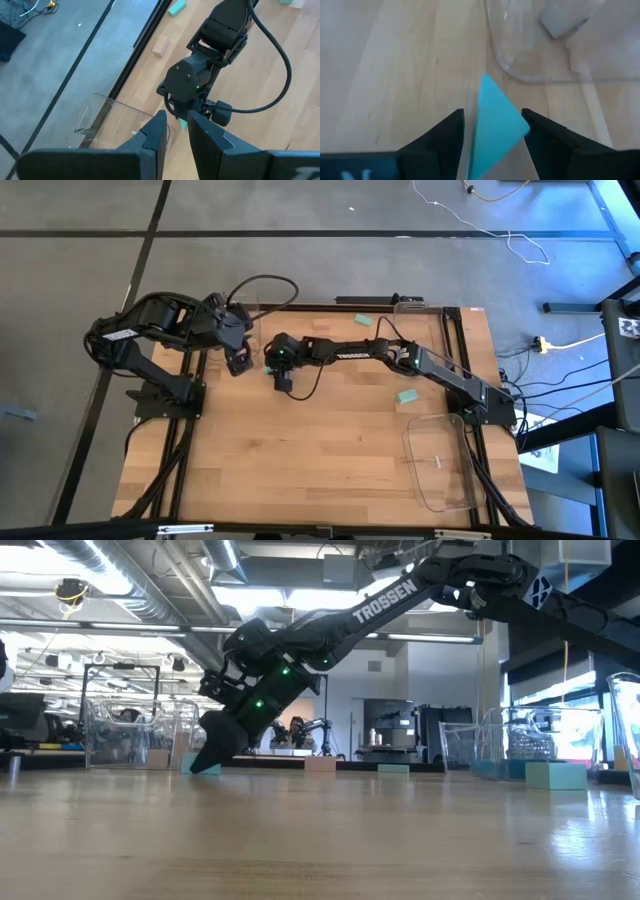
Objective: Sort & place blocks by color
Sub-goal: Put the top left light blue block into the bottom right transparent bin
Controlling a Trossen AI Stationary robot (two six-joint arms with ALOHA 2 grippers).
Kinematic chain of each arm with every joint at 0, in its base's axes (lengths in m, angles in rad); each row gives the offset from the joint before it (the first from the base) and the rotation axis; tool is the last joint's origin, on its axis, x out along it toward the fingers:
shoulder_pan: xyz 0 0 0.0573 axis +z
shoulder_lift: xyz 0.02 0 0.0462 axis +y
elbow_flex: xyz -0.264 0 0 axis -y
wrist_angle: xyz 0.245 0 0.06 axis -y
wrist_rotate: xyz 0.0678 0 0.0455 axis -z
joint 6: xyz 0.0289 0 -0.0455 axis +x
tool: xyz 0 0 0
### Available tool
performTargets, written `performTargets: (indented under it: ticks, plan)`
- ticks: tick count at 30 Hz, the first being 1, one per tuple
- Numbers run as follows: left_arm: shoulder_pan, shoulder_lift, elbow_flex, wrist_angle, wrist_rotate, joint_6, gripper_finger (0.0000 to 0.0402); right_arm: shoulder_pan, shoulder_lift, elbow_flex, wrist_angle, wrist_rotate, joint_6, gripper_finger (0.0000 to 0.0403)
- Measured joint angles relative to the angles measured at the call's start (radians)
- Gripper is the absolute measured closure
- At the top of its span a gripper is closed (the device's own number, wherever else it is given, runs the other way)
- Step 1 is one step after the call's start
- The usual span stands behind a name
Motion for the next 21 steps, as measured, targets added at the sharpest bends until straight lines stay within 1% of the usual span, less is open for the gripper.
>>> performTargets:
  ticks: [8,10,16,21]
  plan:
    - [0.0,0.0,0.0,0.0,0.0,0.0,0.033,0.0,0.005,0.001,0.003,-0.001,-0.01,0.021]
    - [0.0,0.0,0.0,0.0,0.0,0.0,0.033,0.0,0.005,0.001,0.002,-0.002,-0.009,0.0221]
    - [0.0,0.0,0.0,0.0,0.0,0.0,0.033,0.0,0.005,0.001,0.001,-0.003,-0.004,0.0274]
    - [0.0,0.0,0.0,0.0,0.0,0.0,0.033,0.0,0.005,0.001,0.001,0.0,0.018,0.0274]
